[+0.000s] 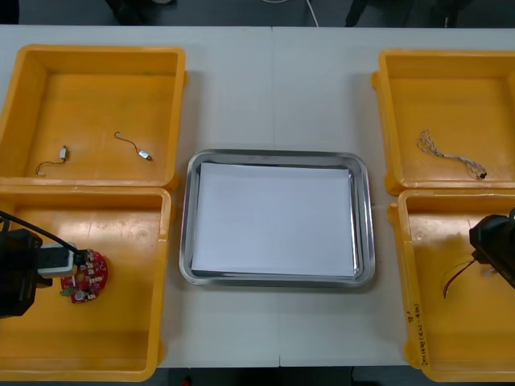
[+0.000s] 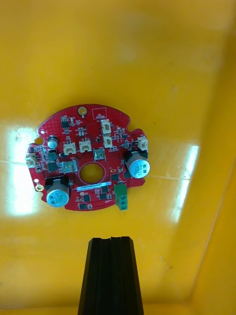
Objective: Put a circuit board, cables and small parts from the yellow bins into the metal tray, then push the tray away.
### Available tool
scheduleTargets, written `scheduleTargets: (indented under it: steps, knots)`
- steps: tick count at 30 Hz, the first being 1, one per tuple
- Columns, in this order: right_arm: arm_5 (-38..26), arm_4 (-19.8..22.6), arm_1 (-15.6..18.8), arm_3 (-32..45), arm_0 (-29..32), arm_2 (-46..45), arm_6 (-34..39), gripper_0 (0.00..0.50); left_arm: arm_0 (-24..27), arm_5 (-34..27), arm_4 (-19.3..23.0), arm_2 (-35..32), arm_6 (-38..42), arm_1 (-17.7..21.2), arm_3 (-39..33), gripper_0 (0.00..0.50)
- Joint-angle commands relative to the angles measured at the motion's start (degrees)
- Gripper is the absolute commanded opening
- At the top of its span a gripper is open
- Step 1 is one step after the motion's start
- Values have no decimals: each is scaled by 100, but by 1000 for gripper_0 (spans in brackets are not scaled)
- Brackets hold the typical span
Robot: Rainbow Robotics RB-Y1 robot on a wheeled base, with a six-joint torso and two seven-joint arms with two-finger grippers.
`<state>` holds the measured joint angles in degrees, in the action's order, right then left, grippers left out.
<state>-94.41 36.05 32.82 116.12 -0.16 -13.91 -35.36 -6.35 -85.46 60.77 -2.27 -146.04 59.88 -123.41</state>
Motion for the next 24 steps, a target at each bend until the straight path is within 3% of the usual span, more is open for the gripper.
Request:
scheduleTargets:
  steps: [1, 5, 6, 8, 9, 14, 24]
  knots:
    - [-596, 121, 269, 622, -178, -429, -6, 0, 117, -67, 84, -169, -759, -64, -192, 0]
    - [-1009, 218, 453, 1009, -187, -552, -23, 0, 108, -67, 93, -169, -706, -73, -192, 2]
    - [-1114, 306, 532, 1097, -187, -596, -23, 0, 108, -67, 101, -169, -689, -64, -192, 98]
    - [-1228, 517, 655, 1158, -187, -710, -32, 0, 99, -67, 110, -169, -662, -73, -192, 433]
    - [-1290, 684, 734, 1176, -195, -807, -32, 0, 99, -67, 119, -186, -645, -73, -192, 500]
    - [-1527, 1316, 1121, 1351, -195, -1193, -120, 0, 55, -76, 154, -239, -609, -55, -192, 500]
    - [-1545, 2116, 1851, 1580, -204, -1255, -322, 0, -252, 232, 137, -230, -601, -47, -183, 500]
